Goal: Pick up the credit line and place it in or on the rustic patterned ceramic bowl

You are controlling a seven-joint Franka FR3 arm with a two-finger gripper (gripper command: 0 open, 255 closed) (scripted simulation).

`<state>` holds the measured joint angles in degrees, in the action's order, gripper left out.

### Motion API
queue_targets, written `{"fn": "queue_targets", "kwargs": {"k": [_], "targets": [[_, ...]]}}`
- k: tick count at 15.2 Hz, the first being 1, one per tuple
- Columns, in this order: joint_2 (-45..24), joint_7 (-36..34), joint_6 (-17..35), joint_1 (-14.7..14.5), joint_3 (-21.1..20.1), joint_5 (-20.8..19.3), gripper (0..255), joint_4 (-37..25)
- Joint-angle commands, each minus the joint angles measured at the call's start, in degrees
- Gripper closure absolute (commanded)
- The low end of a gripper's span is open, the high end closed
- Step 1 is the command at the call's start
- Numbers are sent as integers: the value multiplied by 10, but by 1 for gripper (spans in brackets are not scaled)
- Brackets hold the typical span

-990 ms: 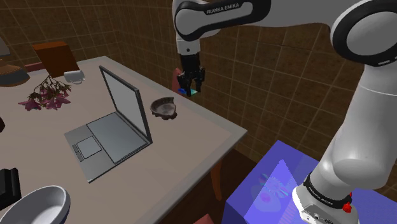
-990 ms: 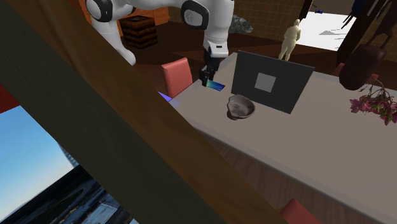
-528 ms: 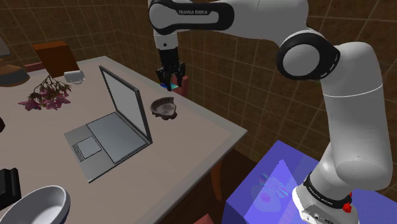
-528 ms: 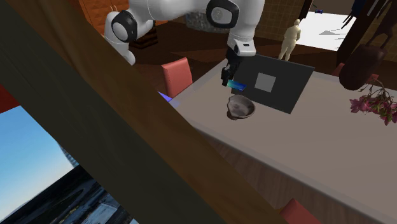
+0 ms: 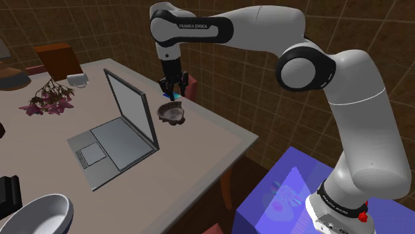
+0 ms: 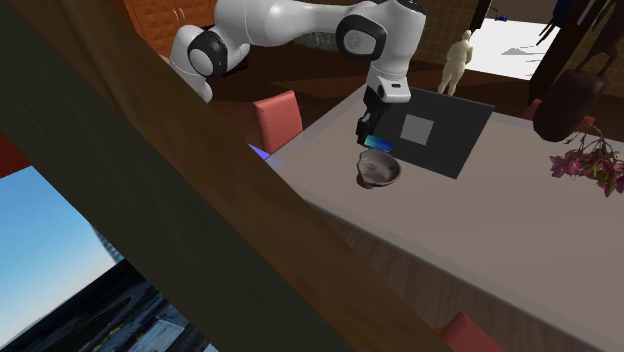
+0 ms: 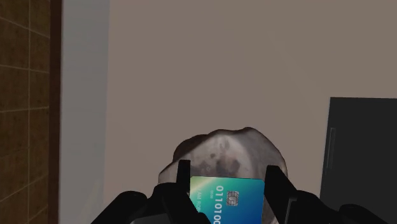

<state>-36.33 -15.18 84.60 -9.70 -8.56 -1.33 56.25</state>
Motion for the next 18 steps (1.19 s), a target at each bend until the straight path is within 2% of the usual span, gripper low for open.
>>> {"fn": "queue_targets", "kwargs": {"k": [1,8,16,17,18], "targets": [[8,1,22,2,0,1,255,30],[17,3,87,6,0,2,255,104],[17,3,87,6,0,2,255,104],[17,3,87,6,0,2,0,104],[17,3,87,6,0,2,0,104]]}}
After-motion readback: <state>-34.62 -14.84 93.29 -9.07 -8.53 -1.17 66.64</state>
